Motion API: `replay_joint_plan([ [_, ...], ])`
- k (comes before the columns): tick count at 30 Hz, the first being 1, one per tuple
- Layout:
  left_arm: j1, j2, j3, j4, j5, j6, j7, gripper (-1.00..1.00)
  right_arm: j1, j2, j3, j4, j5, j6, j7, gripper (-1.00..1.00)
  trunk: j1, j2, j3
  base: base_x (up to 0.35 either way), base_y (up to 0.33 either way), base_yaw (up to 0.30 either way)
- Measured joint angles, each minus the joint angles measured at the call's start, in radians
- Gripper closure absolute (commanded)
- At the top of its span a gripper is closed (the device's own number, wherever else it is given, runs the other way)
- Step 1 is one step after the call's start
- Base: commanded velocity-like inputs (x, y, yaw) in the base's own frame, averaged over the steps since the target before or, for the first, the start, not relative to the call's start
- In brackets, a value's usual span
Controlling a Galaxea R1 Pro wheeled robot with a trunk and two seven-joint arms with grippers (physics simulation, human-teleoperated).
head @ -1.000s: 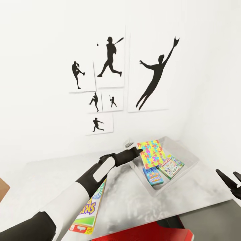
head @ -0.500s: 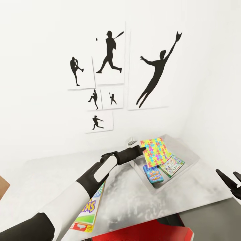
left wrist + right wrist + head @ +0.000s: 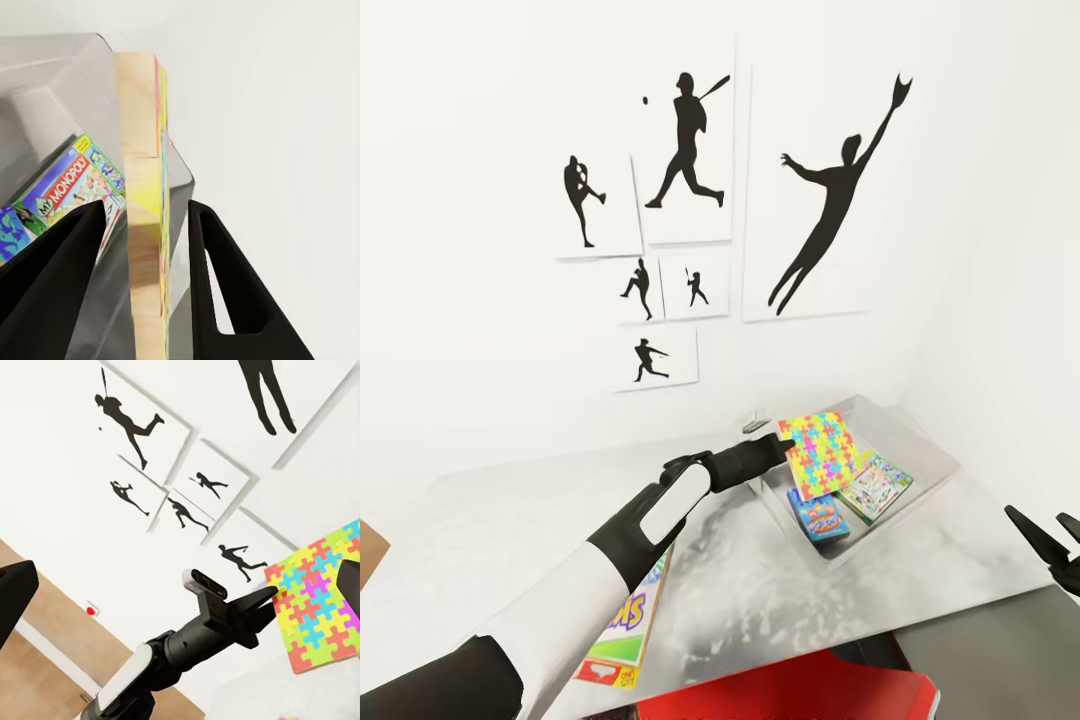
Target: Put all the toys in the child's room - the three board games (two on the bed and one on the table), the two jigsaw puzzles on the table, and the tennis ball on the table - inside the toy box on the table in the child's room.
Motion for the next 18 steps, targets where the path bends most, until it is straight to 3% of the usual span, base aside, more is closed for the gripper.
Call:
replay_joint_plan([
  [5,0.000,0.000,-0.002,-0.047,0.000,0.004,0.000,1.00,0.000,0.000,0.000,0.000,0.001,0.000,0.000,-1.00,0.000,0.000,-0.008,0.000,0.000,0.000],
  [12,0.000,0.000,-0.054,-0.085,0.000,-0.008,0.000,1.00,0.000,-0.001,-0.001,0.001,0.001,0.000,0.000,-1.00,0.000,0.000,-0.020,0.000,0.000,0.000],
  [18,0.000,0.000,-0.063,-0.107,-0.001,-0.008,0.002,1.00,0.000,-0.001,-0.002,0.001,0.000,0.000,0.000,-1.00,0.000,0.000,-0.030,0.000,0.000,0.000],
])
